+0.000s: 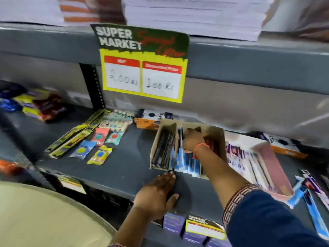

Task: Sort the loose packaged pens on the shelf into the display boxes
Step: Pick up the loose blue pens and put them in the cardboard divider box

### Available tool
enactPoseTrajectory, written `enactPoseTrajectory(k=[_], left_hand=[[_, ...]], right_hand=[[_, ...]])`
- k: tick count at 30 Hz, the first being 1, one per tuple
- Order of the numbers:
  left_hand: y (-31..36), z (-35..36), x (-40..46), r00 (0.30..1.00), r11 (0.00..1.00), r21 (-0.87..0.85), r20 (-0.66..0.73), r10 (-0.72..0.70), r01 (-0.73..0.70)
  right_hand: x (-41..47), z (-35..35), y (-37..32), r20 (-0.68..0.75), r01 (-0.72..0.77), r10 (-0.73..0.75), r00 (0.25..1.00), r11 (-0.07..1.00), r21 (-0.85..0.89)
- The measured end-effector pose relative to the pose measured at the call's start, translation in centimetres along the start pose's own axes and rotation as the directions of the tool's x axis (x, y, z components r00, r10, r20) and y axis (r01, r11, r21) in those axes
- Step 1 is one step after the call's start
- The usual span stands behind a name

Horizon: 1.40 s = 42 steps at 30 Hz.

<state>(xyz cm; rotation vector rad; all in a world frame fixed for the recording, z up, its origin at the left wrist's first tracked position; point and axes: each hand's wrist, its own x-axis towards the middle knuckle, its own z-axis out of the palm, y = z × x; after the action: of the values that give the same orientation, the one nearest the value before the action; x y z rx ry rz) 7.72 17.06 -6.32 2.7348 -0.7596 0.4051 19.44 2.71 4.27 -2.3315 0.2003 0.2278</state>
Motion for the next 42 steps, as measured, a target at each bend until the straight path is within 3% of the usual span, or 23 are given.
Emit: enactPoseTrajectory(k=[3, 6, 10, 17, 22, 25, 27, 29, 32, 37, 42], left_hand=[[-0.2, 0.4, 0.0, 0.999, 0.999, -0.014, 0.008, 0.033, -0.033], [-0.3, 0.7, -0.1, 0.998, 0.998, 0.000, -0.021, 0.056, -0.056], [-0.2, 0.9, -0.1, 0.998, 0.998, 0.009, -0.015, 0.057, -0.057], [0.0, 0.7, -0.1, 0.999, 0.998, 0.026, -0.005, 0.049, -0.049], [0.5, 0.1, 0.1, 0.999, 0.999, 0.045, 0.033, 0.025, -0.027], [2.0, 0.2, 0.6, 1.000, 0.999, 0.041, 0.027, 0.004, -0.005], [3.2, 0.8, 0.8, 0.998, 0.999, 0.051, 0.058, -0.004, 0.001], [5.2, 1.2, 1.5, 0.995, 0.994, 0.084, 0.080, 0.058, -0.065], [8.7, 2.0, 2.6, 0.965, 0.984, 0.041, 0.204, 0.163, -0.174], [12.9, 4.0, 4.6, 0.931, 0.971, -0.041, 0.276, 0.239, -0.237], [13.3, 5.5, 5.4, 0.924, 0.969, -0.062, 0.291, 0.246, -0.239]], right_hand=[[1.2, 1.2, -0.2, -0.026, -0.016, 0.011, 1.000, 0.982, -0.189], [2.2, 2.2, 0.2, -0.001, -0.061, 0.061, 0.998, 0.982, -0.176], [2.6, 3.0, 1.1, -0.073, -0.066, 0.049, 0.996, 0.966, -0.248], [1.3, 1.5, 1.4, -0.164, 0.040, -0.125, 0.979, 0.895, -0.445], [-1.4, -3.4, 2.9, -0.358, 0.047, -0.180, 0.916, 0.935, -0.350], [-3.8, -6.7, 5.9, -0.501, 0.004, -0.135, 0.855, 0.968, -0.253], [-5.2, -7.8, 8.6, -0.515, -0.025, -0.119, 0.849, 0.964, -0.263], [-7.2, -9.0, 12.1, -0.545, -0.101, -0.044, 0.837, 0.967, -0.234], [-9.6, -10.9, 17.3, -0.650, -0.219, 0.045, 0.759, 0.957, -0.190], [-11.9, -13.5, 23.0, -0.583, -0.498, 0.387, 0.714, 0.866, -0.035], [-12.1, -14.5, 24.9, -0.591, -0.559, 0.435, 0.679, 0.828, -0.034]])
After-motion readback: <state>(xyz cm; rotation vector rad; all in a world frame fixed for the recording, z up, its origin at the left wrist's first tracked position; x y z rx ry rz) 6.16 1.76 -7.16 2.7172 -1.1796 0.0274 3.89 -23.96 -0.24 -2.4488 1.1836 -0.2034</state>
